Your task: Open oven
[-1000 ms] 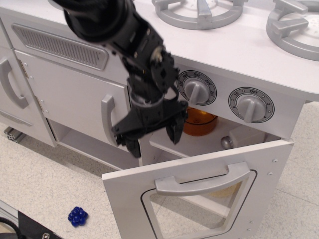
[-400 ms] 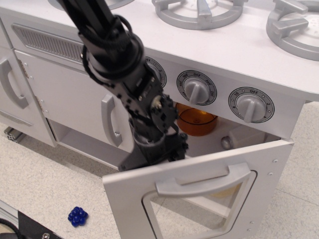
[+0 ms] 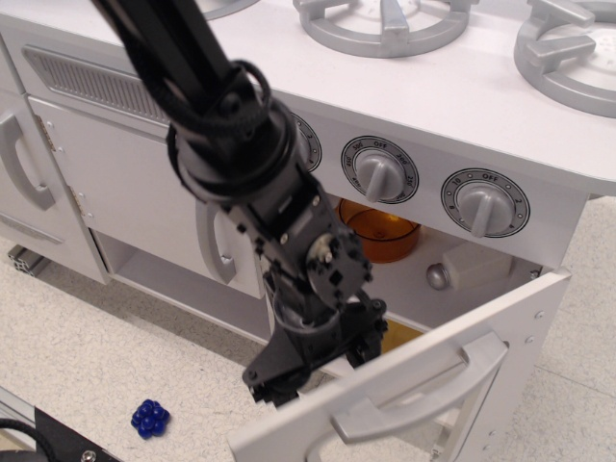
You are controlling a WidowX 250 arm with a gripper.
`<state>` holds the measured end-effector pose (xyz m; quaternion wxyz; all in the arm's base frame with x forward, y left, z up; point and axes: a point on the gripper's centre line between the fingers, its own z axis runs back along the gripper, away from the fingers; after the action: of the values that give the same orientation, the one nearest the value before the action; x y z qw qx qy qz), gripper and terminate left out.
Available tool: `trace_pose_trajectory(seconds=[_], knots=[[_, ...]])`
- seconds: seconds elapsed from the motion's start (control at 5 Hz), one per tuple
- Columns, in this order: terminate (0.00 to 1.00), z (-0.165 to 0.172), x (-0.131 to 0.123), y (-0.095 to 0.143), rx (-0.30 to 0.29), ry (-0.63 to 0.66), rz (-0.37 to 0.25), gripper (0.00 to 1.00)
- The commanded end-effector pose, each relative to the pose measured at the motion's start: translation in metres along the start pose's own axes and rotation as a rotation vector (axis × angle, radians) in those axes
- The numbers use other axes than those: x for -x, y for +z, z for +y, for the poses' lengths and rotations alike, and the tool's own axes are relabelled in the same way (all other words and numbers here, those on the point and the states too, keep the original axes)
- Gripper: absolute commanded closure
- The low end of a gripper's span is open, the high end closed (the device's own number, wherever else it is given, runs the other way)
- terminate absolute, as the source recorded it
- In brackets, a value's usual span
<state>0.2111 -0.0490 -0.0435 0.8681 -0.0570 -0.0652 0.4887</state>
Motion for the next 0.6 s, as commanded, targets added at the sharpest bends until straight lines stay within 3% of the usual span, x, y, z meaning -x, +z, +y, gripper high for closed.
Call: trace_pose_trajectory(seconds=[0.0,0.2,0.4], knots=[[0.00,-0.009,0.042,0.010,0.116,0.226,0.026,0.00],[0.00,-0.015,0.056,0.011,0.085,0.366,0.043,0.00],[0.00,-0.017,0.061,0.015,0.061,0.389,0.051,0.00]])
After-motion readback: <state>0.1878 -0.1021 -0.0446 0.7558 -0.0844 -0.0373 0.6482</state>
